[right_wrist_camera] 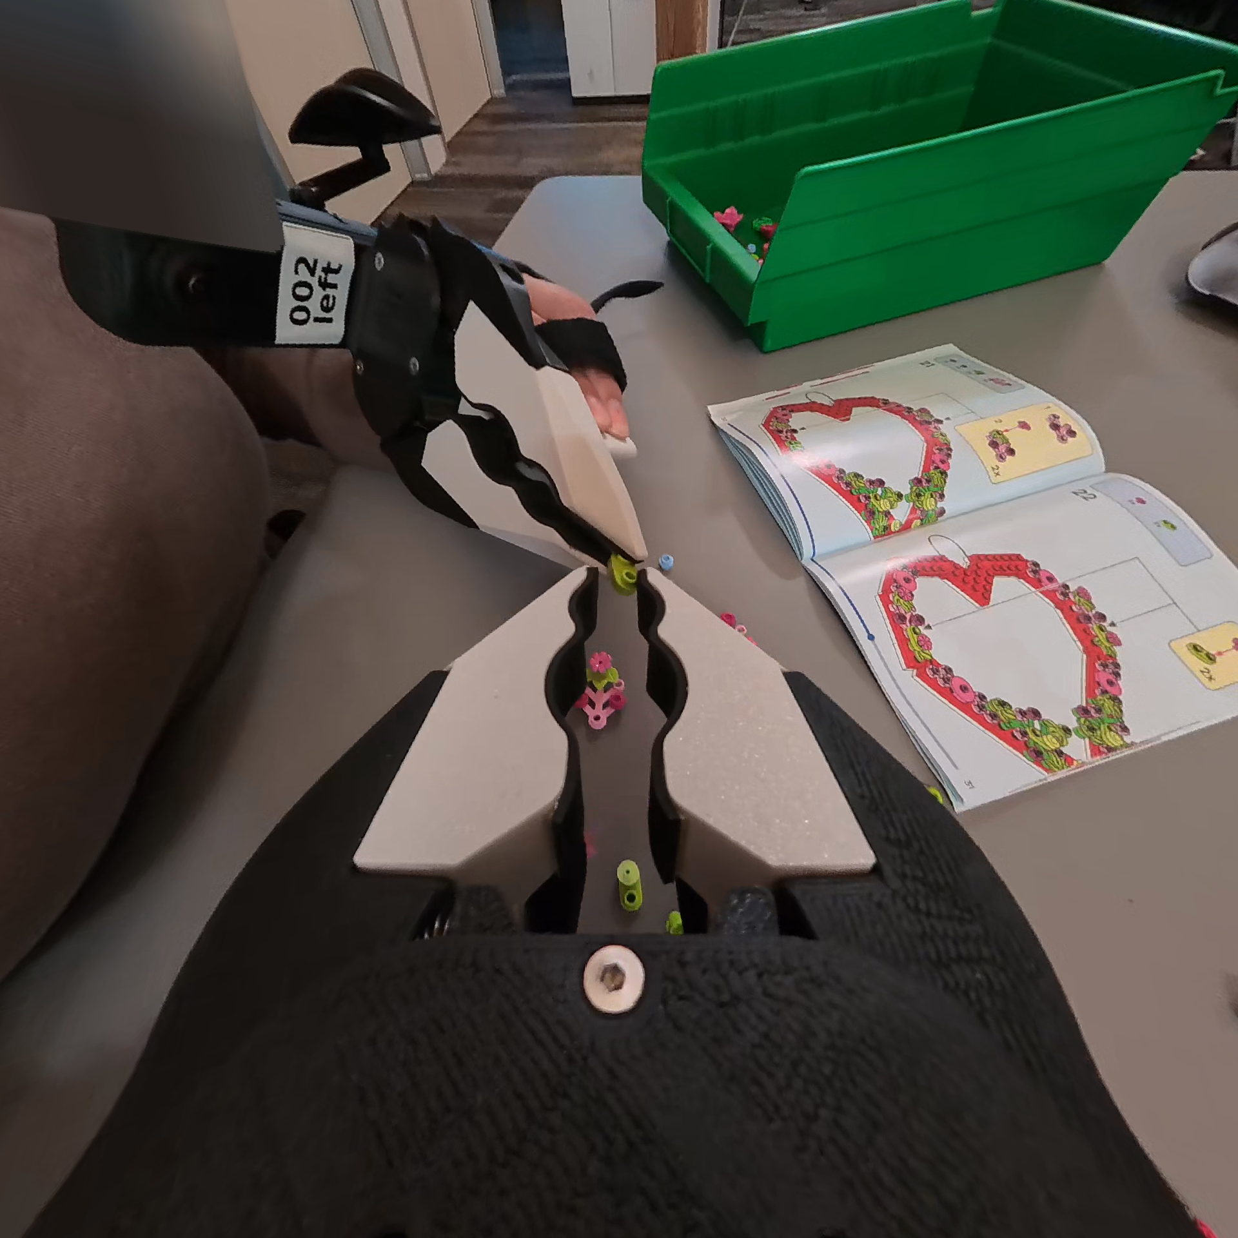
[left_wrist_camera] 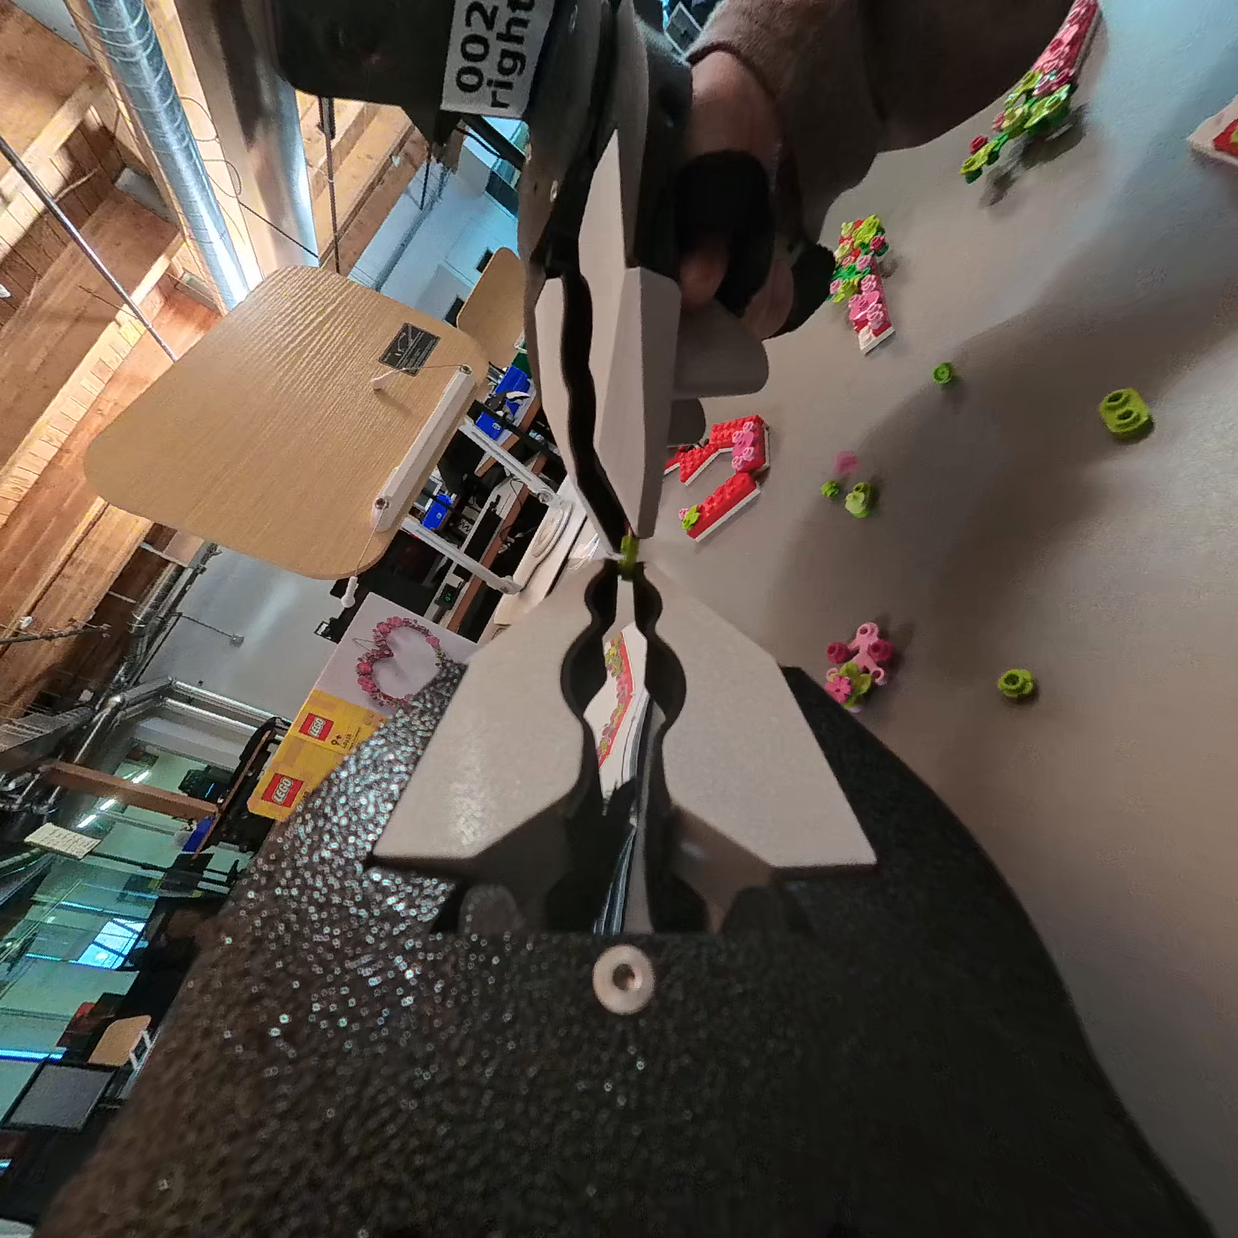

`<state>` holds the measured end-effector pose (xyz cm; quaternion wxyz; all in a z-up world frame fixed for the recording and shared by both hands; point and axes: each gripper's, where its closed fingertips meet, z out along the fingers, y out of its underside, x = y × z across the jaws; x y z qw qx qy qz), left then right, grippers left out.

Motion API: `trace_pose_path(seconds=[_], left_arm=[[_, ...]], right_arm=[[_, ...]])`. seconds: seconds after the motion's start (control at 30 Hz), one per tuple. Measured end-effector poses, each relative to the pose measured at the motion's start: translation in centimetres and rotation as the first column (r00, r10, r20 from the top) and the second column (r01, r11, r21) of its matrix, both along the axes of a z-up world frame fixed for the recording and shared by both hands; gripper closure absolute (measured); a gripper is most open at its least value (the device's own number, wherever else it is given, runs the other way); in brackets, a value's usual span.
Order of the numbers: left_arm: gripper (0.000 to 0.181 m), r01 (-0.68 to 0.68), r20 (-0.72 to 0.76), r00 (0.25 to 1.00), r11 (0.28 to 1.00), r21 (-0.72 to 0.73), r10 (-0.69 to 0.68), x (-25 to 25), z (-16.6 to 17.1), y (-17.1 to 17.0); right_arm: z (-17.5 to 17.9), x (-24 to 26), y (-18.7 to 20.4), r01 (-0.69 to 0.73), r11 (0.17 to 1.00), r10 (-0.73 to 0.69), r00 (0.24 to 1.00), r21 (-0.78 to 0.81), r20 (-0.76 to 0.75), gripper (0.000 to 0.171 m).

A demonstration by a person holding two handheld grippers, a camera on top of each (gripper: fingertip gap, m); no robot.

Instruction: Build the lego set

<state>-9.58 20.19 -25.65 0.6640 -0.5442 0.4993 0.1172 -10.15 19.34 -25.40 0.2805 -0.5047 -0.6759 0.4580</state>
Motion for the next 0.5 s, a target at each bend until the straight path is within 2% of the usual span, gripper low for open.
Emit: trace_pose_path(seconds=[0.1,0.23,0.4,0.5], left_arm=[[0.179,-0.025,-0.046,0.999,0.999,-0.020,0.024,-0.4,-0.9,0.4],[0.179,-0.038,-0.110,0.993,0.998,-0.049,0.033,-0.5,-2.2,0.7],[0.179,-0.033,-0.121,0.992,0.997,-0.067,0.024,-0.1,-2.9,0.8],[0.179,-0.031,-0.124,0.992,0.997,-0.072,0.022,0.1,-3.1,0.9]], right_arm=[[0.0,0.5,1.4,0.068,0.998,-0.068,0.998,-0.012,0.002,0.159],[0.0,2.3,4.4,0.225,0.974,-0.225,0.974,-0.010,0.009,0.159],[-0.9,5.8,5.9,0.377,0.925,-0.379,0.924,0.048,0.050,0.156],[-1.3,9.3,6.4,0.481,0.868,-0.492,0.867,0.120,0.080,0.153]])
